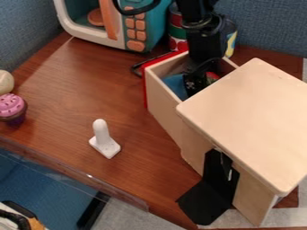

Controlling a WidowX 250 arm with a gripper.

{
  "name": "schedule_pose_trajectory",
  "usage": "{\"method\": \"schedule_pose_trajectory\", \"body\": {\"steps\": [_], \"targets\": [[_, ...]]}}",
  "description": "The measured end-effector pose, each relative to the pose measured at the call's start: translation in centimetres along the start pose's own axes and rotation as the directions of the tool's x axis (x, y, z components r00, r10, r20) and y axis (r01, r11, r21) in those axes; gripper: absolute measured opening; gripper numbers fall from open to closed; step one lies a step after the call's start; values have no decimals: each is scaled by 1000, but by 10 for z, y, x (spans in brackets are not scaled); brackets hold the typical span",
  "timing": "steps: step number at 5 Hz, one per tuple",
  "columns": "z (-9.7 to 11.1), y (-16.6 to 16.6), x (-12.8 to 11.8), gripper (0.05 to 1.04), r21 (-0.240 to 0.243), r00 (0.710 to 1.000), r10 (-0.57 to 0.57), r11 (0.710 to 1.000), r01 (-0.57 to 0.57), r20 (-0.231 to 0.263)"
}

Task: Gets the tomato out of the drawer and put it on the side of the pink object.

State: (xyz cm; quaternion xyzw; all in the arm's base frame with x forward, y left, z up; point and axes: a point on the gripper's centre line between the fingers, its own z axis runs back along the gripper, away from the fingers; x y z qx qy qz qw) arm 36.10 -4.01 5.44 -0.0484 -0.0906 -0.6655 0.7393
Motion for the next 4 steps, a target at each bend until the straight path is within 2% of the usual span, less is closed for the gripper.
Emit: {"method": "schedule_pose_trajectory", "body": {"steps": [1,2,3,4], "targets": [[0,-3,1,765,-6,1000,7,1000,-7,27],[11,-12,-3,765,-28,998,14,1000,-12,67],[46,-20,-2,764,20,991,-3,1000,0,133],[75,-28,-13,764,64,983,1,998,-13,184]]}}
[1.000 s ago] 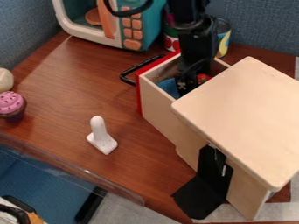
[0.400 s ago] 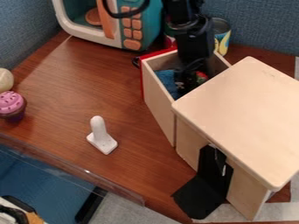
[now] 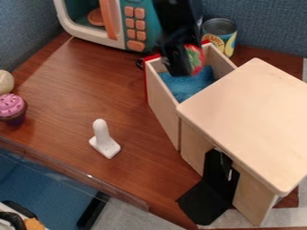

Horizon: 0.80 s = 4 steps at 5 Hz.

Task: Gets the tomato out of the drawer and put it on the side of the pink object.

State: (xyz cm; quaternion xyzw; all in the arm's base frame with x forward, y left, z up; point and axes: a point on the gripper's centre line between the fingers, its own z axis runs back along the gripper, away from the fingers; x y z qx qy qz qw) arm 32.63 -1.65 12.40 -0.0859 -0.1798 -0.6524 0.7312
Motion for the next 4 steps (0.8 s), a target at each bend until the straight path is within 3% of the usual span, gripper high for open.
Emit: {"method": "schedule_pose_trajectory", "body": {"steps": [1,2,3,4], "targets": [[15,-7,-9,764,61,998,41,997,-37,-56],[11,-13,-46,764,164,929,263,960,-226,-260],[3,-15,-71,764,215,857,354,932,-292,-375],[-7,-20,-109,764,216,780,441,897,-385,-443]]}}
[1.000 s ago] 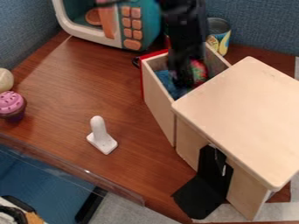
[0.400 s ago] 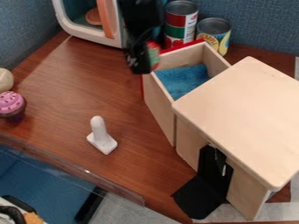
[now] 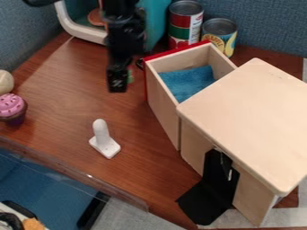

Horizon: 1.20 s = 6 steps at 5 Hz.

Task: Gets the tomato out of the drawer and put it on the side of the pink object.

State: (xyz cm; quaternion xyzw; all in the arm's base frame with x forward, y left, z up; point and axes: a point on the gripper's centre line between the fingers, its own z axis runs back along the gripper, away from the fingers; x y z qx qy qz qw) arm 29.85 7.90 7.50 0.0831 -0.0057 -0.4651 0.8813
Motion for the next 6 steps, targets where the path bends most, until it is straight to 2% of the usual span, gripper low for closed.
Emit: {"method": "schedule_pose_trajectory", "body": {"steps": [1,2,3,4,5,6], "targets": [[-19,2,-26,764,-51,995,86,995,-89,-57],[-23,6,-50,764,-65,987,138,988,-143,-77],[-38,4,-84,764,-120,978,190,972,-200,-87],[-55,-7,-103,764,-154,976,184,967,-201,-117],[-64,-16,-123,764,-151,975,167,970,-189,-147],[-67,-17,-129,837,-162,976,170,968,-191,-135]]}}
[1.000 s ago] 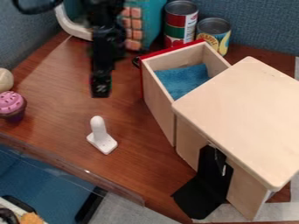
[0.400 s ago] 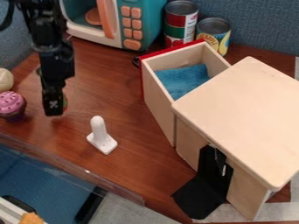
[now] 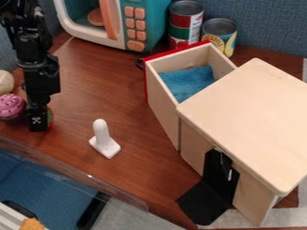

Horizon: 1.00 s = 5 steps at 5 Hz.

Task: Gets the tomato out of the drawer and put it on the side of the pink object.

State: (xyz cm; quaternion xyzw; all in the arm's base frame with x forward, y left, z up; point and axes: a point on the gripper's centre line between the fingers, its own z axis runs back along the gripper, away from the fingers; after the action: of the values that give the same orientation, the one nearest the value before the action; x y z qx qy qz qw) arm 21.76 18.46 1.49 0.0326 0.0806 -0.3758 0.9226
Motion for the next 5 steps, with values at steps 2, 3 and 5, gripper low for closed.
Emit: {"method": "schedule_pose_trajectory", "body": {"steps": [2,3,5], "targets": [[-2,-5,2,1011,1,1000,-4,1000,4,28],[19,-11,10,1007,22,996,-26,999,24,90],[77,-31,42,1005,131,981,-85,989,62,175]]}}
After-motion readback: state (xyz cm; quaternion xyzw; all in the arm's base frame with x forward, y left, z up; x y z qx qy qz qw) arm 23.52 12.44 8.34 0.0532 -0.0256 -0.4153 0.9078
